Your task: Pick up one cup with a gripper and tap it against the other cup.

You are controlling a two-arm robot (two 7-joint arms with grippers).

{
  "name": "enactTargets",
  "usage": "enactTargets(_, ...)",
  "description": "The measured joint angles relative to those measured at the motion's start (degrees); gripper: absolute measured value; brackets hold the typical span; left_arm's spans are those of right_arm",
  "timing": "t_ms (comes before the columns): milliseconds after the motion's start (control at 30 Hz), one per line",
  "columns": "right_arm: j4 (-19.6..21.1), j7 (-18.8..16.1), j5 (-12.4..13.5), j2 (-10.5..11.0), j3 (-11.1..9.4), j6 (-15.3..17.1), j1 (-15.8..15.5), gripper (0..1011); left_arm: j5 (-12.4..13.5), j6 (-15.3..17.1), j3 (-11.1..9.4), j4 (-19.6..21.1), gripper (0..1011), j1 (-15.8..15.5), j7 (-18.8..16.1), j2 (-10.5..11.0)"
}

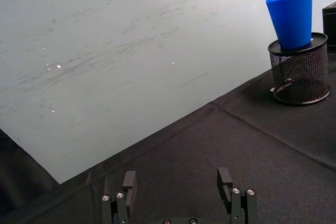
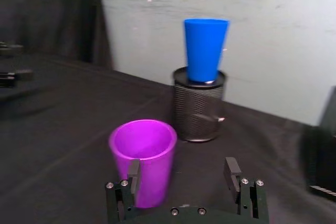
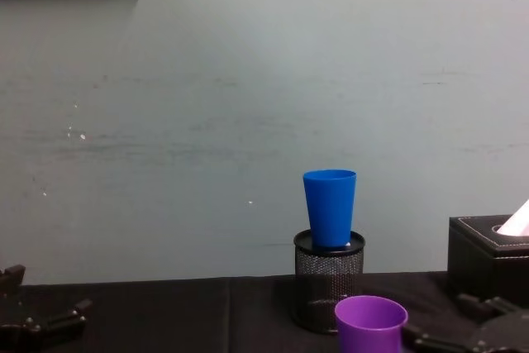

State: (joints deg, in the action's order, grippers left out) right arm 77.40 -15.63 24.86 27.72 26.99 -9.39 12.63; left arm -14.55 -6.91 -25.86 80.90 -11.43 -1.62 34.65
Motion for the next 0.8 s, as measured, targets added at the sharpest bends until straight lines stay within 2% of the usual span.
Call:
enactTargets(300, -0.9, -3.6, 1.3, -1.3, -0.2, 1.2, 0.1, 1003, 0.0, 0.0, 0.0, 0.0, 1000, 0.0, 0.0, 0.0)
enactTargets(600, -4.0, -5.5, 0.1, -4.5, 0.3, 1.7, 2.7, 1003, 0.0, 0.0, 0.0, 0.0, 1000, 0.0, 0.0, 0.0)
enactTargets(800, -7.3, -6.5, -1.0, -6.9, 0.4, 0.6, 4.8, 1003, 0.0, 0.0, 0.0, 0.0, 1000, 0.0, 0.0, 0.0)
